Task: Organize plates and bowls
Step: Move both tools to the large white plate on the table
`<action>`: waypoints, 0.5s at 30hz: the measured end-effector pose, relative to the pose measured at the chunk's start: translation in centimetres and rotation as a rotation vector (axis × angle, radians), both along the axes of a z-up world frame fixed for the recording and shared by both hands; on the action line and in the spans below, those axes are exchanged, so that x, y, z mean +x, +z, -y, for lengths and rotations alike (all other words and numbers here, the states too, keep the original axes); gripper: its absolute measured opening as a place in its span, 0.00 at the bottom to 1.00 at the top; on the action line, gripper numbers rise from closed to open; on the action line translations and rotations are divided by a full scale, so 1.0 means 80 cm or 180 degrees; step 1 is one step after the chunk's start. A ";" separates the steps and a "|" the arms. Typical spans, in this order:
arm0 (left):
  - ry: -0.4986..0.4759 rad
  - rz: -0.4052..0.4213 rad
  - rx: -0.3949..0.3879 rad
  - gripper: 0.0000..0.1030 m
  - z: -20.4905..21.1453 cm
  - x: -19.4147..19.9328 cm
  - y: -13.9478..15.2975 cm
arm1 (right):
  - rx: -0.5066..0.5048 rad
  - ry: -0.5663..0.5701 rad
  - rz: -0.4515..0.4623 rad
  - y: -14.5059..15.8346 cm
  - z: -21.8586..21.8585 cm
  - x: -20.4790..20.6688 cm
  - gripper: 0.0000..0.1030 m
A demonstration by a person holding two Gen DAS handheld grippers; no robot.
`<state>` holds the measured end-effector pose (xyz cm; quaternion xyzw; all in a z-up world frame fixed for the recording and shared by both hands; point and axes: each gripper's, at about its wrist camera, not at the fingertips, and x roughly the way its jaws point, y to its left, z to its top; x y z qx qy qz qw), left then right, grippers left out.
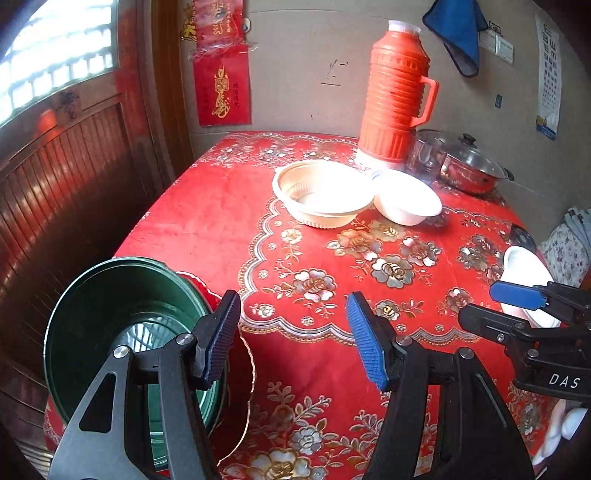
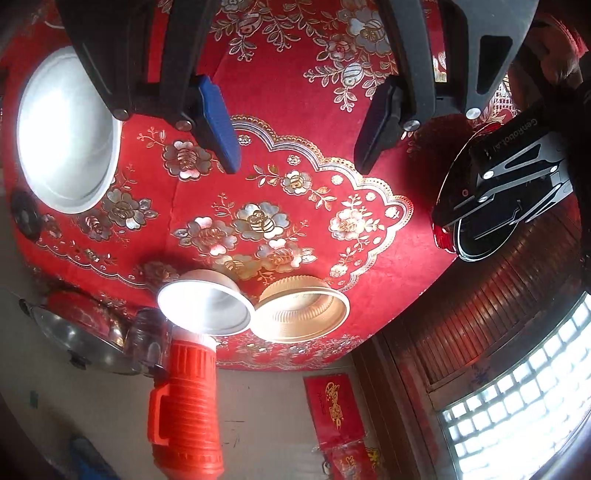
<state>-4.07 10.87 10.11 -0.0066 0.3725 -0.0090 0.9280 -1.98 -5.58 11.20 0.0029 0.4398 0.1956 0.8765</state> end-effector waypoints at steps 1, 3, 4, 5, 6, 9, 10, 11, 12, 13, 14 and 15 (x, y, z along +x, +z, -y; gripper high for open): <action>-0.0026 -0.0003 0.0013 0.59 0.007 0.003 0.000 | 0.0009 -0.0029 -0.0003 0.000 0.006 0.003 0.62; -0.0074 -0.0010 0.0006 0.59 0.018 0.011 0.000 | 0.0031 -0.0101 -0.0012 0.000 0.019 0.008 0.62; -0.0089 -0.0015 -0.0001 0.59 0.023 0.016 0.001 | 0.0035 -0.0137 -0.0011 0.001 0.026 0.011 0.62; -0.0103 -0.0022 -0.0007 0.59 0.028 0.020 0.001 | 0.0038 -0.0170 -0.0014 0.000 0.032 0.015 0.62; -0.0114 -0.0038 -0.0009 0.59 0.031 0.025 0.001 | 0.0038 -0.0201 -0.0019 0.000 0.037 0.017 0.62; -0.0112 -0.0084 -0.0043 0.59 0.039 0.040 0.000 | 0.0051 -0.0267 -0.0025 0.000 0.048 0.024 0.62; -0.0107 -0.0098 -0.0039 0.59 0.041 0.045 -0.001 | 0.0055 -0.0275 -0.0027 0.000 0.052 0.026 0.62; -0.0106 -0.0113 -0.0039 0.59 0.043 0.050 -0.001 | 0.0061 -0.0285 -0.0028 0.000 0.055 0.028 0.62; -0.0113 -0.0128 -0.0047 0.59 0.046 0.054 -0.002 | 0.0066 -0.0292 -0.0027 0.001 0.059 0.030 0.62; -0.0123 -0.0147 -0.0051 0.59 0.048 0.058 -0.003 | 0.0068 -0.0308 -0.0023 0.002 0.063 0.031 0.62; -0.0137 -0.0168 -0.0050 0.59 0.052 0.061 -0.004 | 0.0064 -0.0326 -0.0016 0.003 0.068 0.032 0.62; -0.0154 -0.0187 -0.0053 0.59 0.056 0.064 -0.006 | 0.0057 -0.0343 -0.0011 0.004 0.073 0.034 0.62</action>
